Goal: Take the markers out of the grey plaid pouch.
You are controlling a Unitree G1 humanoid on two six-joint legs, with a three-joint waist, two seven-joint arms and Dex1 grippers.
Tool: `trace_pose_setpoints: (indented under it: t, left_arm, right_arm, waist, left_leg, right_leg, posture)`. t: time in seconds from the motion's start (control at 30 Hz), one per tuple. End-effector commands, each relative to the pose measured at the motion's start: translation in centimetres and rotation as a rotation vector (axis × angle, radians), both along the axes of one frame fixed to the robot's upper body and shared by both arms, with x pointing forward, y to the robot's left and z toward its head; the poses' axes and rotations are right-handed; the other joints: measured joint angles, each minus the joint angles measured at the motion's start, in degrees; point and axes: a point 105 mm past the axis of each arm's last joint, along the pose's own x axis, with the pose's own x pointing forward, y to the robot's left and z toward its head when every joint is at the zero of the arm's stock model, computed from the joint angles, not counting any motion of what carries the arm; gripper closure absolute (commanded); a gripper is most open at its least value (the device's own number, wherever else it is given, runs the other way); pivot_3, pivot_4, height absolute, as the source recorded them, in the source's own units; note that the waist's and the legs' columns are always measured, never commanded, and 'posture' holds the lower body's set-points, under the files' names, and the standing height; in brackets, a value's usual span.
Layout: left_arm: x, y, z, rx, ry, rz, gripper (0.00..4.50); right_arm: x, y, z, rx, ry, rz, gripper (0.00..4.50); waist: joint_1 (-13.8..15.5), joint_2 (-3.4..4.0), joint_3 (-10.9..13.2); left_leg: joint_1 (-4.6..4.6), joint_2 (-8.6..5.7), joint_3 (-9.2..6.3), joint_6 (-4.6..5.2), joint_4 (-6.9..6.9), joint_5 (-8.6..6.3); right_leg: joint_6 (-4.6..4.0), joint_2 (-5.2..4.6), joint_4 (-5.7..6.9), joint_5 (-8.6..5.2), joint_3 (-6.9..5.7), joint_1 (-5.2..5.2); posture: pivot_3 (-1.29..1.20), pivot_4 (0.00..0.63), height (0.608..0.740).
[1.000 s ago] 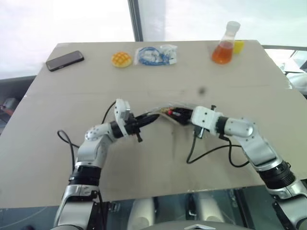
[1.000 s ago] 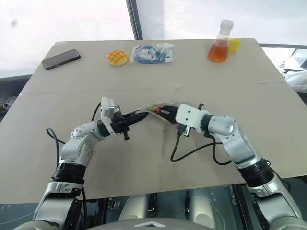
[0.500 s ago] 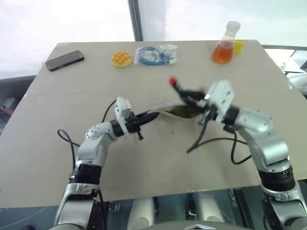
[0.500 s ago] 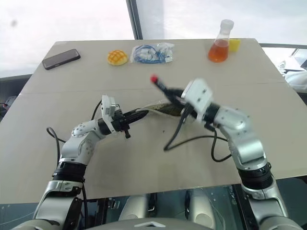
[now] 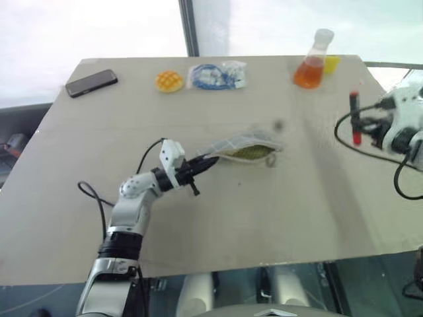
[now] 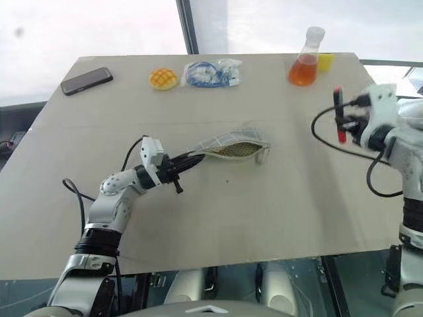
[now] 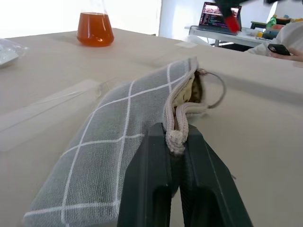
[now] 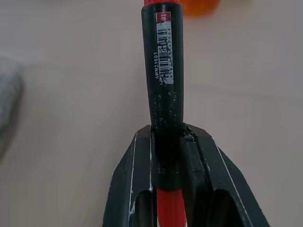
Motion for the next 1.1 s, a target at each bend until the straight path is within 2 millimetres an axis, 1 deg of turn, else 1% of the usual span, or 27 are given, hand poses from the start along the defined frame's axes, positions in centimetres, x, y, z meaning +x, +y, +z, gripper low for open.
trace_pose_setpoints:
  t: [0.03, 0.1, 0.17, 0.2, 0.23, 0.27, 0.3, 0.4, 0.43, 0.47, 0.5, 0.53, 0.6, 0.67, 0.73, 0.83, 0.93, 0.97, 1.0, 1.1]
  left_arm:
    - [0.1, 0.6, 0.6, -0.009, -0.042, 0.021, 4.5]
    - [0.0, 0.6, 0.8, -0.016, -0.049, 0.021, 4.5]
    - [0.0, 0.8, 1.0, -0.031, -0.051, 0.021, 4.5]
    - [0.0, 0.8, 1.2, -0.04, -0.051, 0.017, 4.5]
    - [-0.1, 0.8, 1.3, -0.048, -0.05, 0.012, 4.5]
    - [-0.2, 0.8, 1.4, -0.056, -0.048, 0.008, 4.5]
    - [-0.2, 0.7, 1.6, -0.067, -0.042, 0.003, 4.5]
    - [-0.8, 0.2, 1.9, -0.1, 0.002, -0.05, 4.5]
    - [-0.9, 0.1, 2.0, -0.113, 0.017, -0.061, 4.5]
    - [-1.0, 0.0, 2.1, -0.125, 0.029, -0.068, 4.5]
    - [-1.0, -0.1, 2.2, -0.133, 0.037, -0.071, 4.5]
    - [-1.0, -0.3, 2.2, -0.134, 0.043, -0.079, 4.5]
    - [-1.1, -0.8, 2.3, -0.134, 0.05, -0.092, 4.5]
    - [-1.2, -1.3, 2.5, -0.135, 0.053, -0.106, 4.5]
    - [-1.2, -1.6, 2.7, -0.139, 0.056, -0.119, 4.5]
    - [-1.1, -2.0, 3.1, -0.147, 0.06, -0.135, 4.5]
    - [-1.2, -2.4, 3.4, -0.16, 0.076, -0.161, 4.5]
    - [-1.3, -2.6, 3.6, -0.168, 0.081, -0.17, 4.5]
    - [-1.4, -2.7, 3.7, -0.183, 0.092, -0.174, 4.5]
    - [-1.9, -2.9, 3.9, -0.215, 0.126, -0.194, 4.5]
  right_arm:
    - [0.5, -1.1, -1.7, -0.1, 0.054, 0.016, 4.29]
    - [0.6, -1.1, -2.8, -0.108, 0.092, 0.035, 4.29]
    - [0.6, -0.9, -3.2, -0.131, 0.101, 0.065, 3.28]
    - [0.6, -0.7, -3.2, -0.14, 0.096, 0.082, 2.91]
    - [0.5, -0.4, -3.0, -0.148, 0.088, 0.1, 2.37]
    - [0.4, -0.1, -2.8, -0.163, 0.071, 0.122, 1.9]
    - [0.2, 0.4, -1.9, -0.188, 0.025, 0.152, 1.43]
    - [-1.5, 2.4, 1.0, -0.206, -0.074, 0.256, 1.43]
    - [-2.0, 3.1, 2.1, -0.17, -0.107, 0.265, 1.86]
    - [-2.9, 4.7, 3.3, -0.12, -0.141, 0.31, 2.08]
    - [-3.7, 5.9, 4.0, -0.089, -0.159, 0.344, 2.38]
    - [-4.5, 7.9, 4.8, -0.037, -0.188, 0.397, 2.84]
    - [-5.6, 11.5, 5.5, 0.053, -0.227, 0.48, 3.88]
    - [-6.1, 14.9, 5.8, 0.13, -0.245, 0.539, 4.44]
    - [-6.0, 17.5, 5.5, 0.182, -0.242, 0.574, 4.44]
    - [-4.8, 20.3, 4.7, 0.239, -0.224, 0.579, 4.44]
    - [-3.1, 22.1, 3.8, 0.259, -0.207, 0.559, 4.44]
    - [-2.5, 22.7, 3.2, 0.257, -0.196, 0.551, 4.44]
    - [-2.1, 23.1, 2.3, 0.217, -0.174, 0.554, 4.44]
    - [-2.4, 24.0, 0.2, 0.127, -0.123, 0.607, 4.44]
  waist:
    - [-0.2, 0.06, 0.0]
    - [-0.3, 0.06, 0.0]
    - [-0.4, 0.04, 0.0]
    - [-0.3, 0.05, 0.0]
    - [-0.3, 0.05, 0.0]
    - [-0.3, 0.05, 0.0]
    - [-0.3, 0.05, 0.0]
    - [-0.2, 0.11, 0.1]
    - [-0.2, 0.11, 0.1]
    - [-0.3, 0.12, 0.1]
    - [-0.3, 0.12, 0.1]
    - [-0.3, 0.1, 0.1]
    - [-0.4, 0.05, 0.1]
    - [-0.6, 0.04, 0.1]
    - [-0.6, 0.04, 0.1]
    - [-0.4, 0.06, 0.1]
    - [-0.4, 0.05, 0.1]
    - [-0.3, 0.05, 0.1]
    - [-0.3, 0.05, 0.1]
    - [-0.5, 0.05, 0.1]
  left_leg:
    - [-0.01, 0.0, 0.01, 0.0, 0.0, 0.0]
    - [-0.01, -0.02, 0.05, 0.0, 0.0, 0.0]
    - [-0.01, -0.02, 0.03, 0.0, 0.03, 0.0]
    - [-0.01, -0.02, 0.03, 0.0, 0.03, 0.0]
    - [-0.02, -0.02, 0.03, 0.0, 0.04, 0.0]
    - [-0.03, -0.02, 0.03, 0.0, 0.04, 0.0]
    - [-0.03, -0.02, 0.02, 0.0, 0.04, 0.0]
    - [-0.05, -0.02, 0.01, 0.0, 0.03, 0.0]
    - [-0.08, -0.02, 0.0, 0.0, 0.01, 0.0]
    - [-0.04, -0.02, 0.02, 0.0, 0.01, 0.0]
    - [-0.04, -0.01, 0.02, 0.0, 0.01, 0.0]
    - [-0.04, -0.01, -0.02, 0.0, 0.01, 0.0]
    - [0.01, 0.05, -0.21, -0.01, 0.03, 0.0]
    - [0.05, 0.08, -0.4, -0.01, 0.05, 0.0]
    - [0.03, 0.07, -0.49, -0.01, 0.14, 0.0]
    - [0.0, 0.01, -0.47, -0.01, 0.2, 0.0]
    - [-0.06, -0.06, -0.44, 0.0, 0.26, 0.0]
    - [-0.06, -0.07, -0.37, 0.0, 0.26, 0.0]
    - [-0.09, -0.09, -0.3, 0.0, 0.26, 0.0]
    - [-0.09, -0.07, -0.14, 0.0, 0.2, 0.0]
  right_leg:
    - [0.01, 0.0, 0.0, 0.0, 0.0, -0.01]
    - [0.12, -0.02, -0.01, -0.05, 0.05, -0.01]
    - [0.2, -0.02, -0.02, -0.09, 0.04, 0.02]
    - [0.2, -0.02, -0.02, -0.09, 0.04, 0.02]
    - [0.2, -0.03, -0.02, -0.09, 0.04, 0.02]
    - [0.2, -0.04, -0.01, -0.09, 0.04, 0.01]
    - [0.2, -0.04, -0.01, -0.09, 0.04, 0.01]
    - [0.2, -0.03, 0.0, -0.08, 0.04, -0.01]
    - [0.2, -0.03, 0.0, -0.08, 0.03, -0.02]
    - [0.21, -0.03, 0.0, -0.09, 0.04, -0.01]
    - [0.21, -0.02, -0.01, -0.09, 0.05, -0.01]
    - [0.22, -0.02, 0.01, -0.09, 0.05, -0.02]
    - [0.23, 0.05, 0.02, -0.11, -0.01, 0.04]
    - [0.24, 0.09, 0.03, -0.12, -0.01, 0.05]
    - [0.22, 0.06, 0.13, -0.13, -0.01, 0.04]
    - [0.03, -0.02, 0.18, -0.23, 0.0, 0.04]
    - [-0.05, -0.07, 0.17, -0.12, 0.01, 0.05]
    - [0.04, -0.06, 0.16, 0.0, 0.03, 0.06]
    - [0.04, -0.06, 0.16, 0.0, 0.01, 0.05]
    - [0.03, -0.05, 0.16, 0.01, -0.01, 0.04]
  posture:
    - [0.0, 0.15, 0.74]
    - [0.0, 0.15, 0.74]
    - [0.0, 0.15, 0.74]
    - [0.0, 0.15, 0.74]
    - [0.0, 0.15, 0.74]
    - [0.0, 0.15, 0.74]
    - [0.0, 0.15, 0.74]
    - [0.0, 0.15, 0.74]
    - [0.0, 0.15, 0.74]
    - [0.0, 0.15, 0.74]
    - [0.0, 0.15, 0.74]
    - [0.0, 0.15, 0.74]
    - [0.0, 0.15, 0.74]
    - [0.0, 0.15, 0.74]
    - [0.0, 0.15, 0.74]
    - [0.0, 0.15, 0.74]
    - [0.0, 0.15, 0.74]
    - [0.0, 0.15, 0.74]
    - [0.0, 0.15, 0.74]
    - [0.0, 0.15, 0.74]
